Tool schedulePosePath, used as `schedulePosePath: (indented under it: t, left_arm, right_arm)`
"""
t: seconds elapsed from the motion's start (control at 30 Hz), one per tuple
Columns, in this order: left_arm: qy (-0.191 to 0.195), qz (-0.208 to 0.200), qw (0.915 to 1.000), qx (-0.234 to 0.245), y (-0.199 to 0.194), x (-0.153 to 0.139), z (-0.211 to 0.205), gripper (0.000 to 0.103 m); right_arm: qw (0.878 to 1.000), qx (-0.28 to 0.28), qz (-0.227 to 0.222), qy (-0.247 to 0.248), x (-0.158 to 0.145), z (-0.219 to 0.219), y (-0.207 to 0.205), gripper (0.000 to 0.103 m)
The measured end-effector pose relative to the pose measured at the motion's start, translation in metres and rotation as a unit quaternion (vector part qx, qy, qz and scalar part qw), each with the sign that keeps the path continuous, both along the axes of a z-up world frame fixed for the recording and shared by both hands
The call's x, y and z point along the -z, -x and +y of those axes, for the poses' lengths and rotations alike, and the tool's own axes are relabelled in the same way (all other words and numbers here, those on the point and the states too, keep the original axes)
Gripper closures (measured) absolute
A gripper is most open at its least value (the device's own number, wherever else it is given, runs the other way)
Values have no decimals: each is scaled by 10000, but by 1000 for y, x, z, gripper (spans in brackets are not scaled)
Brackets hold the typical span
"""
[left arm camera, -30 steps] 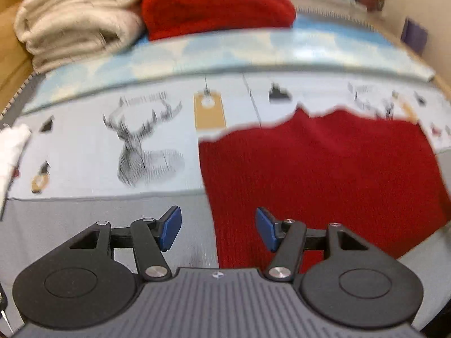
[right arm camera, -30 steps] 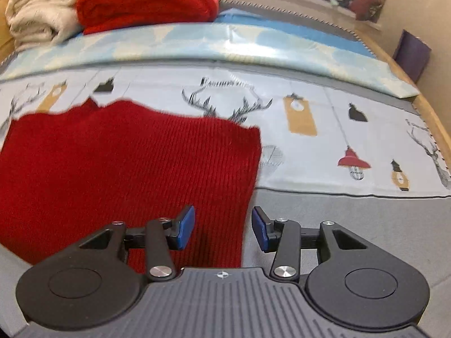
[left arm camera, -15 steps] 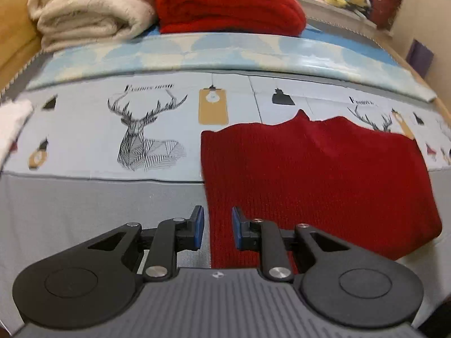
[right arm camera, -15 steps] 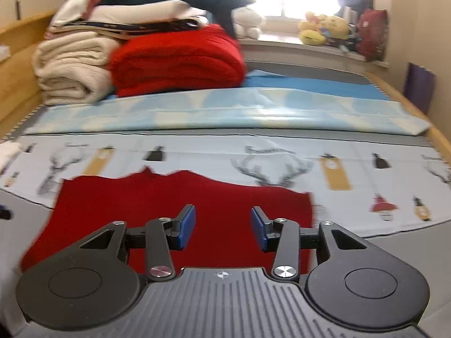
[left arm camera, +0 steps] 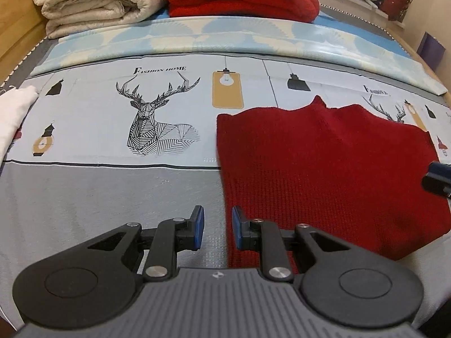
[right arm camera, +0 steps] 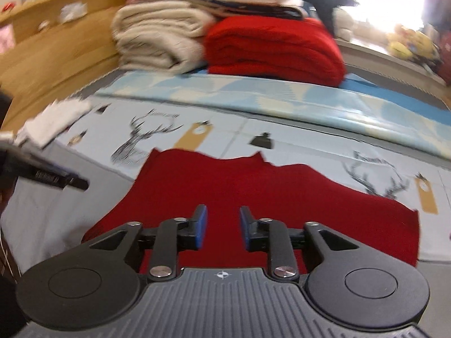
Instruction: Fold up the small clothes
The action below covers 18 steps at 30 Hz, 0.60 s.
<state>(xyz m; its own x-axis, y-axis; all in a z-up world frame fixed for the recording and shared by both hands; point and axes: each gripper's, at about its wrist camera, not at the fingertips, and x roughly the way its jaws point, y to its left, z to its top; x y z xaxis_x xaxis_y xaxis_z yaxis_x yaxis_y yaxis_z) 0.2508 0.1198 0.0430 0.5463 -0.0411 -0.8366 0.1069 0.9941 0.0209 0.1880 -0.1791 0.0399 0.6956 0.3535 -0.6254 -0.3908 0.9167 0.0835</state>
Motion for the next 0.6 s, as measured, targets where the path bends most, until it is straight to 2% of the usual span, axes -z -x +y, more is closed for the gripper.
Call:
schedulePosePath:
  t: [0.3,0.6]
  left_arm:
    - [-25,65,10000,-43,-3,2,3,79]
    - [-15,129,9998,-132,-7,4,5,78]
  right_arm:
    - [9960,-833,-28,318,16,64,8,70]
    - [9824,-1714,-99,730,39,121,26,50]
